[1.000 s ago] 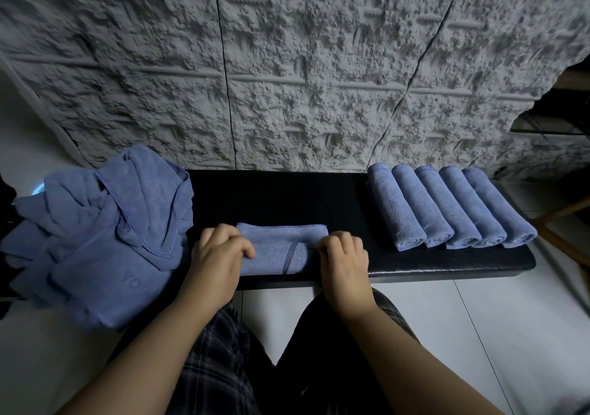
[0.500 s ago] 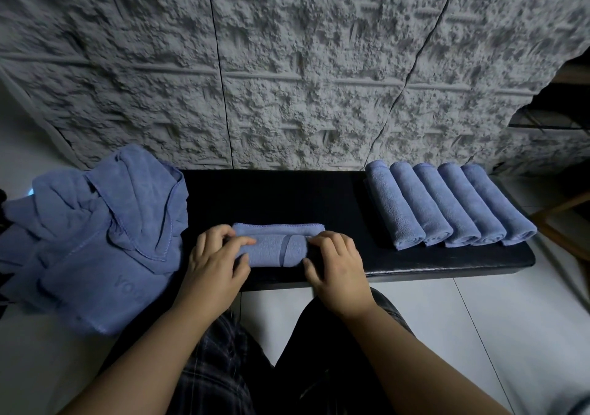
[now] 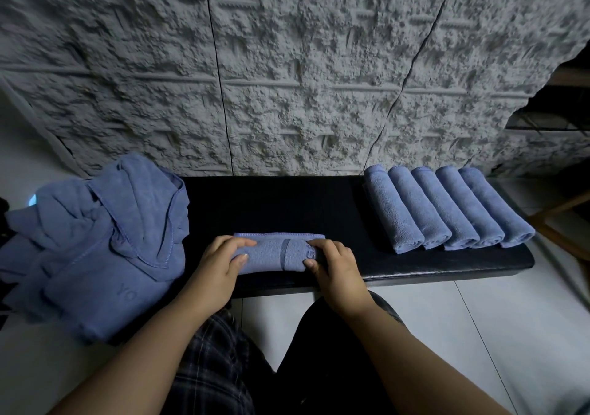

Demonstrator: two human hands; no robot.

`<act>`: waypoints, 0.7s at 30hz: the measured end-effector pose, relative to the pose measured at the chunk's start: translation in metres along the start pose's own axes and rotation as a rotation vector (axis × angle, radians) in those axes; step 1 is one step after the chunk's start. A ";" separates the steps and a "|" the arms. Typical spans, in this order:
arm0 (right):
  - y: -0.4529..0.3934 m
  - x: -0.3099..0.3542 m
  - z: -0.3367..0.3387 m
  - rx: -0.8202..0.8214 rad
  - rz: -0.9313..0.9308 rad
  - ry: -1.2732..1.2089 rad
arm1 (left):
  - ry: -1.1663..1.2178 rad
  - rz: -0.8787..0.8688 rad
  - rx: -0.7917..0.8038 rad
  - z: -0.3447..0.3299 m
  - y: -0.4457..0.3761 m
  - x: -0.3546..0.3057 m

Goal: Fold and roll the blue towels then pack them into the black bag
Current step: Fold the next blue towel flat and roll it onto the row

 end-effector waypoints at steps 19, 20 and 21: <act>-0.030 0.013 0.010 0.118 -0.346 0.179 | -0.760 -0.186 0.043 -0.029 0.009 -0.039; -0.030 0.017 0.011 0.050 -0.319 0.267 | -0.794 -0.177 0.056 -0.030 0.008 -0.035; -0.030 0.021 0.011 -0.047 -0.248 0.336 | -0.822 -0.178 0.056 -0.029 0.005 -0.033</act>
Point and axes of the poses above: each hand's wrist, its own y-axis away from the middle knuckle, its own z-axis out of the back of the hand, x = y × z, the point moved 2 cm from there along -y, towards the middle knuckle, and after that the axes turned 7 degrees about x, right-handed, at the moved point
